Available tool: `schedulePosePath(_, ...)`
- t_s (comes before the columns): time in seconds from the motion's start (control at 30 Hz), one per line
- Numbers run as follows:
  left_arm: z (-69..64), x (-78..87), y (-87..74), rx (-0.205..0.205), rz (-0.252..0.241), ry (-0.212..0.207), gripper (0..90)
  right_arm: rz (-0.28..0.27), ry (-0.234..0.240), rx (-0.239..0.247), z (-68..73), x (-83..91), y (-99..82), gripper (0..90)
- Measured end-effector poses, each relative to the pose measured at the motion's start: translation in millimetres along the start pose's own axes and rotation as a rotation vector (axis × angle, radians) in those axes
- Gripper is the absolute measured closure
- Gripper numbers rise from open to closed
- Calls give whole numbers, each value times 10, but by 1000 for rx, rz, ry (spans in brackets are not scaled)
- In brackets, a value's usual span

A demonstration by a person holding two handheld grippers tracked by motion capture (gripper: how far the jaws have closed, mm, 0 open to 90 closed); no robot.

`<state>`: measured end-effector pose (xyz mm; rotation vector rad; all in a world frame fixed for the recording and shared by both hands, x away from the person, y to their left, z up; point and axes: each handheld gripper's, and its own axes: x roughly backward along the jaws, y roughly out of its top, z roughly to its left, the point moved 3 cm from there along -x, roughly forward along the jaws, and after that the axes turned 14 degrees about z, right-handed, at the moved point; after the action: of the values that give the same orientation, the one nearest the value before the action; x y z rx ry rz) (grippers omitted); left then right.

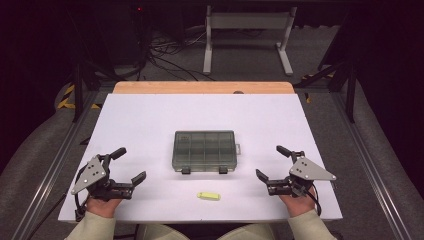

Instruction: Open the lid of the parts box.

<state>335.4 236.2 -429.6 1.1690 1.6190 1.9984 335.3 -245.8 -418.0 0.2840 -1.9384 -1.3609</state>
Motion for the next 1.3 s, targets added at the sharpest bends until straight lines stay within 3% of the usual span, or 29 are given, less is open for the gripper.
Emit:
schedulePosePath(0.6, -5, -28, 47, -2, 25, 8, 3, 13, 24, 7, 26, -76, 20, 31)
schedulePosePath(0.97, 25, -242, 168, 18, 54, -30, 4, 54, 69, 36, 113, -320, 168, 46)
schedulePosePath(1.3, 26, -412, 263, -7, 62, -41, 4, 60, 111, 50, 153, -472, 270, 49)
